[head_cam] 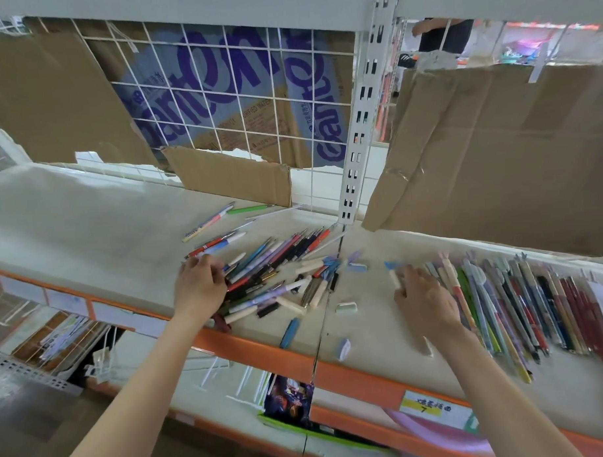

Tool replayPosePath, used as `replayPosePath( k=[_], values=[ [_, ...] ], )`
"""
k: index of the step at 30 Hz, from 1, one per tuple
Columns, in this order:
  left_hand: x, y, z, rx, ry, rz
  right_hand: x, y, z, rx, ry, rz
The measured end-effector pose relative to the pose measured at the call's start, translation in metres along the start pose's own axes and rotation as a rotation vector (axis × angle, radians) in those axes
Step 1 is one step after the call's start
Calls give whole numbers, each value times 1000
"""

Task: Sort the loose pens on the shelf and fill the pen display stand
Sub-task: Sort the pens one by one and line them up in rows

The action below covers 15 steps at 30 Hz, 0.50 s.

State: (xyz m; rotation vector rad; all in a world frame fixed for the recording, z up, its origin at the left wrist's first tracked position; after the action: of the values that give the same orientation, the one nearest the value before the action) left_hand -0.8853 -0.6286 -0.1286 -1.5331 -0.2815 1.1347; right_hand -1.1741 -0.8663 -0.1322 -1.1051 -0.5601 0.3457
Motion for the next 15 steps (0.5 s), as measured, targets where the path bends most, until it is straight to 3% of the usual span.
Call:
replayPosePath(
  k=[5, 15],
  values=[
    [1, 0, -3, 3, 10, 101, 8, -12, 7, -88, -6, 48],
    [2, 3, -9, 71, 25, 277, 92, -13, 9, -131, -492, -222]
  ],
)
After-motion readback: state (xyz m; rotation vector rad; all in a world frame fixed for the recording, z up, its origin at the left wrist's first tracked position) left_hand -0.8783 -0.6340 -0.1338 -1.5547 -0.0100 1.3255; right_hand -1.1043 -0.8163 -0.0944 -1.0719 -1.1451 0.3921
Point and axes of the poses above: each hand's wrist, its own z-axis away from the middle knuckle, its own y-axis out of the palm, x = y × z, the point moved 9 cm from there along -z, towards the middle knuckle, and after that the axes turned 14 degrees about x, right-handed, at the moved point
